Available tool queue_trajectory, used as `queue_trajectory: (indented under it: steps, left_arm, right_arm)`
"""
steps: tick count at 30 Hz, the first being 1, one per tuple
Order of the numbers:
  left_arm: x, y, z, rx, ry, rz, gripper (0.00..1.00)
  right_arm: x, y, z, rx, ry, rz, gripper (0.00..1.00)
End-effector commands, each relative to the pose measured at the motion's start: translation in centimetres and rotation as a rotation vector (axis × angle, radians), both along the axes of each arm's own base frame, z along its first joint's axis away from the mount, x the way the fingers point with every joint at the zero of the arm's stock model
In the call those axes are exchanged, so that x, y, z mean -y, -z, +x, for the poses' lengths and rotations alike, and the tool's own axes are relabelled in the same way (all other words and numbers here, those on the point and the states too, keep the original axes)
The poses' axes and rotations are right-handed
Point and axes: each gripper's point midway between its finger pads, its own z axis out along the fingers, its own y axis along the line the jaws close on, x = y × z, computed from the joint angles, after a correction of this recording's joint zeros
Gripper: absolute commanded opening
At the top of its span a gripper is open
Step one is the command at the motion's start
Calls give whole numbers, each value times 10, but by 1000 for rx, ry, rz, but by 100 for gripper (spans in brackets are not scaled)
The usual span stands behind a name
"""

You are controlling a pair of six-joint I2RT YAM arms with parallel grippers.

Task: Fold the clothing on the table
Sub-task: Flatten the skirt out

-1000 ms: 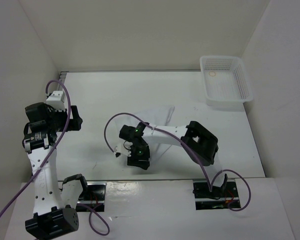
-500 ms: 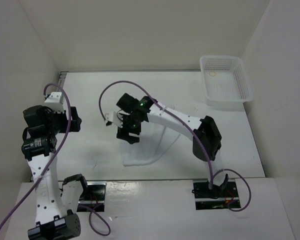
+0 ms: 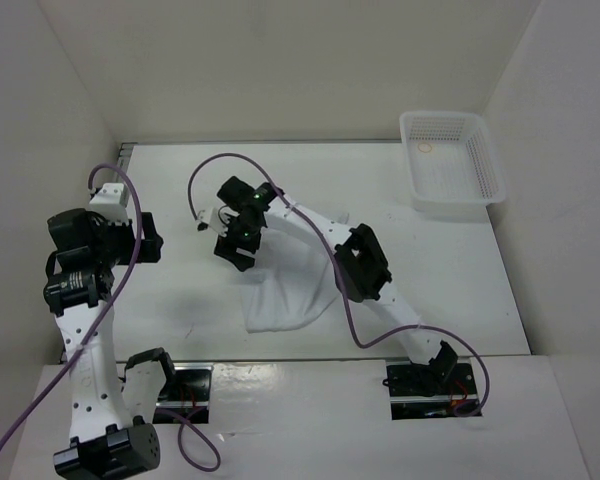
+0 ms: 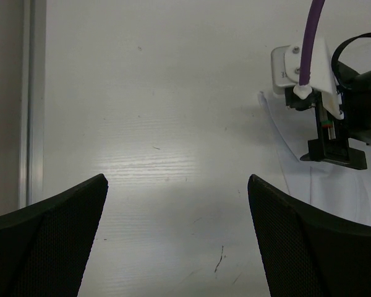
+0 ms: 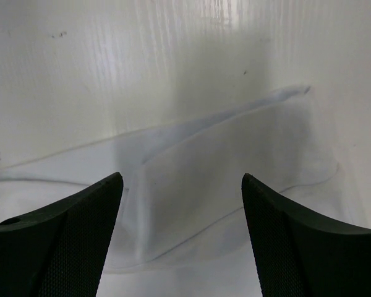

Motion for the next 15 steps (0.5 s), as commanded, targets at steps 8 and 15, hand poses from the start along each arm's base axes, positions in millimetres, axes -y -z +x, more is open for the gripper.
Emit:
queue_trajectory:
  steps: [8,15]
  left_arm:
    - [-2,-2,5,13,3,3,100]
    - [-2,-4,4,22,3,6,100]
  right_arm:
    - [-16,-6,-14,-86,-44,-10,78]
    - [-18,12,-19,-88,-31,-51,78]
